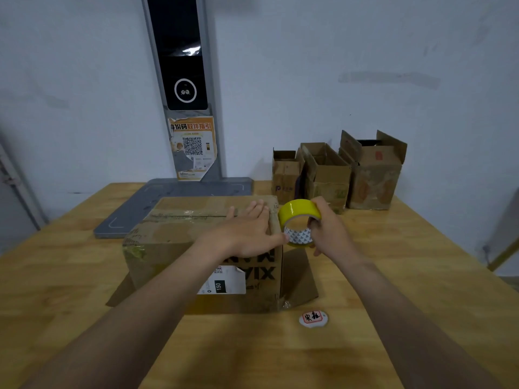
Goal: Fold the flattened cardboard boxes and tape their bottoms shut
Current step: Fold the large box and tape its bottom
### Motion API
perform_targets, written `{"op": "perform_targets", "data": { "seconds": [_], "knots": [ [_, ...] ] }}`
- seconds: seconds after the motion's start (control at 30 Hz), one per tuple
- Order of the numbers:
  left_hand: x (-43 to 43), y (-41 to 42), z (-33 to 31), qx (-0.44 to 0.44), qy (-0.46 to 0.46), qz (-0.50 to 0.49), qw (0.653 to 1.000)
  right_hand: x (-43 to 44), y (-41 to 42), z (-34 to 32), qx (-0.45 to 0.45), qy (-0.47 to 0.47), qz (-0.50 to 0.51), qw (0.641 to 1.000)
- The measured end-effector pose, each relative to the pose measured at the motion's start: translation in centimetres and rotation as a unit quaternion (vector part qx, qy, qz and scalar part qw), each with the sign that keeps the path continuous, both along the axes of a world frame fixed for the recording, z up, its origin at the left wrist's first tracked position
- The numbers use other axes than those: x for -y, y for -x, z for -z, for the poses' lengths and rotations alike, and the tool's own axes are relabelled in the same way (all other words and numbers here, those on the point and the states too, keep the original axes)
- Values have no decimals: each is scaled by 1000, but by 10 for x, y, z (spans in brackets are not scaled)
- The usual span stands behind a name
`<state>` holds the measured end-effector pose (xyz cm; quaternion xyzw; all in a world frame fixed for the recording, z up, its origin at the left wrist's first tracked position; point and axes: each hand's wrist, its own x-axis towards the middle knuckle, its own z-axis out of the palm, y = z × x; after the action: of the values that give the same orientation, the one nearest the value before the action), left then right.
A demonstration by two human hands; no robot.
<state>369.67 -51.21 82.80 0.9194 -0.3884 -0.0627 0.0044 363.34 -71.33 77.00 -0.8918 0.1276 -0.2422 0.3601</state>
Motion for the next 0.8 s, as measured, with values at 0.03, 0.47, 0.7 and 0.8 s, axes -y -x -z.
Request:
{"op": "perform_targets", "data": {
  "seconds": [0.03,0.47,0.7,0.8],
  "knots": [
    [4,2,2,10,6,1,1000,2,-1,-1,0,16,-2,1000],
    [6,2,9,18,27,-10,999,16,11,23,7,-25,16,1000],
    [4,3,15,68,50,-5,996,5,7,27,-55,65,21,996],
    [3,10,22,159,83,-5,984,-2,6,3,-67,214,40,974]
  ]
}}
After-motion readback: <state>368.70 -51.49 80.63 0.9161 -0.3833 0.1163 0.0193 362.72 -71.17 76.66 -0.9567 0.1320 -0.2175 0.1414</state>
